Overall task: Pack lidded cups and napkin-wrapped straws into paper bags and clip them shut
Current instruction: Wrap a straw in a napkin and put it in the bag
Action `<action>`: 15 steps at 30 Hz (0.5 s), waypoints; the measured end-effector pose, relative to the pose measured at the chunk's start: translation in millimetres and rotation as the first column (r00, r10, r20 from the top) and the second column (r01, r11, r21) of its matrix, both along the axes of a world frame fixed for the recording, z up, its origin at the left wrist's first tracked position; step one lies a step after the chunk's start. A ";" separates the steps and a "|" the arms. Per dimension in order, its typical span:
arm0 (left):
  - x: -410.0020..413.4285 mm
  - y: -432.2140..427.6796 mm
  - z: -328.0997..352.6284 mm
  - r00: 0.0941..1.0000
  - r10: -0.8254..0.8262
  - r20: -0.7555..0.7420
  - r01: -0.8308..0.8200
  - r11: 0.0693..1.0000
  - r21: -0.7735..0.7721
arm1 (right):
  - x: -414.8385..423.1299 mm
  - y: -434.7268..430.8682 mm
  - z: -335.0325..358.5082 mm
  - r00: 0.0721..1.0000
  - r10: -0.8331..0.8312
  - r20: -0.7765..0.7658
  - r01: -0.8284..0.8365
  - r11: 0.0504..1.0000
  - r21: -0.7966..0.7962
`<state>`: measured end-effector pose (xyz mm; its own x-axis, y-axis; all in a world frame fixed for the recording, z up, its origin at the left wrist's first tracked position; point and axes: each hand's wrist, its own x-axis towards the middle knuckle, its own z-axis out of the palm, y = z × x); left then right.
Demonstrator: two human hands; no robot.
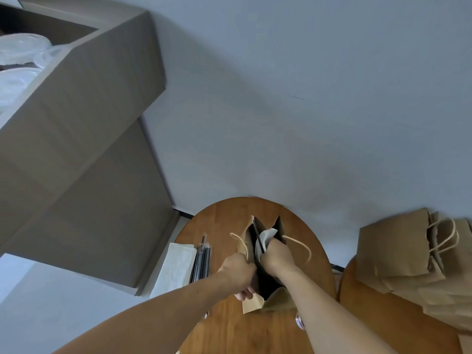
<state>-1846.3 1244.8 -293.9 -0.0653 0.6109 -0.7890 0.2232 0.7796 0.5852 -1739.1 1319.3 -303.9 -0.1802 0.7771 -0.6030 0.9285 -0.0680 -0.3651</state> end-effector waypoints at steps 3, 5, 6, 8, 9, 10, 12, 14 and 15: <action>-7.6 -3.6 -2.4 1.000 0.006 -0.012 -0.006 1.000 -0.012 | 6.6 -10.0 -27.1 0.994 -0.040 -0.098 0.031 0.996 -0.087; -12.2 -6.3 -5.4 0.999 -0.016 -0.028 0.016 1.000 -0.007 | 12.6 -12.0 -42.3 0.997 -0.034 -0.072 0.023 0.988 -0.154; -13.4 -7.8 -7.0 0.999 -0.033 -0.035 0.033 0.999 -0.002 | 14.5 -11.5 -47.9 0.997 -0.047 -0.059 0.035 0.981 -0.189; -14.9 -10.9 -9.7 0.997 -0.057 -0.049 0.058 0.998 0.011 | 13.5 -8.1 -56.6 0.996 -0.077 -0.042 0.066 0.970 -0.232; -15.9 -11.8 -10.8 0.996 -0.068 -0.063 0.070 0.997 0.021 | 12.1 -6.1 -61.0 0.997 -0.075 -0.028 0.067 0.972 -0.227; -16.7 -12.2 -11.7 0.993 -0.084 -0.083 0.087 0.996 0.032 | 10.4 -4.2 -65.1 0.999 -0.051 0.001 0.050 0.977 -0.206; -17.8 -12.5 -12.9 0.986 -0.117 -0.118 0.123 0.991 0.044 | 8.7 -2.4 -71.6 0.995 0.017 0.096 -0.004 0.991 -0.132; -18.1 -12.0 -13.2 0.981 -0.136 -0.142 0.144 0.988 0.051 | 9.7 -3.9 -77.6 0.982 0.065 0.176 -0.059 0.997 -0.041; -18.3 -11.4 -13.3 0.978 -0.143 -0.153 0.153 0.987 0.055 | 10.0 -5.7 -80.4 0.980 0.067 0.190 -0.067 0.998 -0.006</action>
<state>-1864.6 1233.4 -307.2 -0.0833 0.6730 -0.7349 0.4214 0.6921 0.5860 -1729.0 1313.6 -384.3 -0.1144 0.7672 -0.6312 0.9833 -0.0029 -0.1818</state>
